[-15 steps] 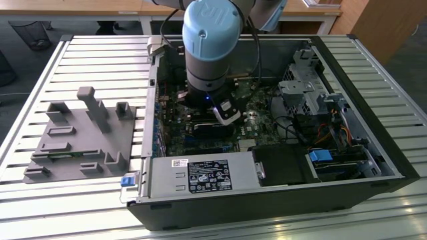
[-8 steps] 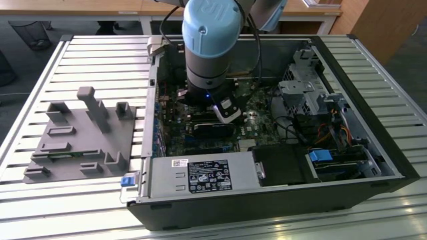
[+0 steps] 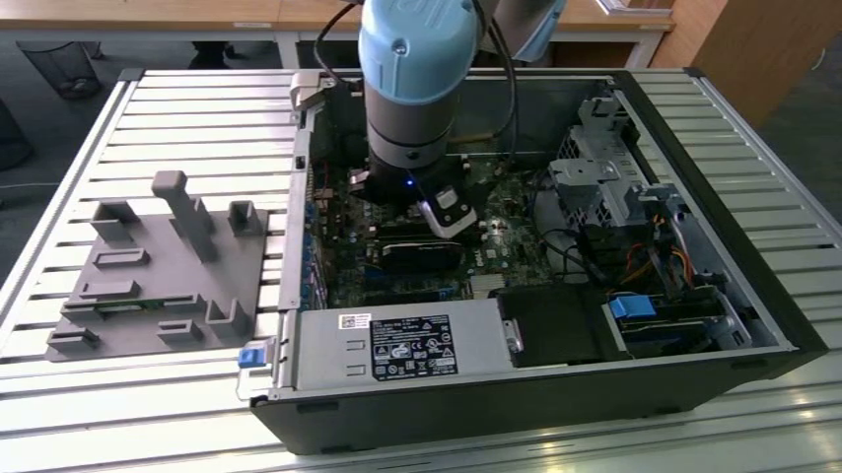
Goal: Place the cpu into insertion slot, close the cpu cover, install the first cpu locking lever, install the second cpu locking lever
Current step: 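Install the second cpu locking lever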
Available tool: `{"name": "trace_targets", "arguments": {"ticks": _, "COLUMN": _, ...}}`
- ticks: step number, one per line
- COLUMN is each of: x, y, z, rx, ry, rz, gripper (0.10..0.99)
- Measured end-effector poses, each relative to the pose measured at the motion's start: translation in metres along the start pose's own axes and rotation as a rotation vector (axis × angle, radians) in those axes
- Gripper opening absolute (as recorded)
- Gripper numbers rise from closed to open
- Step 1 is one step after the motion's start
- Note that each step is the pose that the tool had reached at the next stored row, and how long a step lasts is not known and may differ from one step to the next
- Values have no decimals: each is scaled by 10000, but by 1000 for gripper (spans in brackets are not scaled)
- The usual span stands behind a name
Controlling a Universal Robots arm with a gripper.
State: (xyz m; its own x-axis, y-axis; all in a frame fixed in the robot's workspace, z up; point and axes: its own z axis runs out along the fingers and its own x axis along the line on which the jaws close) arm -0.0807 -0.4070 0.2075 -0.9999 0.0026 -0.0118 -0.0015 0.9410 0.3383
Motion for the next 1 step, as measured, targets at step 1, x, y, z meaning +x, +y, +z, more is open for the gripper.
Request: {"name": "trace_targets", "arguments": {"ticks": 1, "x": 0, "y": 0, "z": 0, "rx": -1, "ry": -1, "rz": 0, "gripper": 106}}
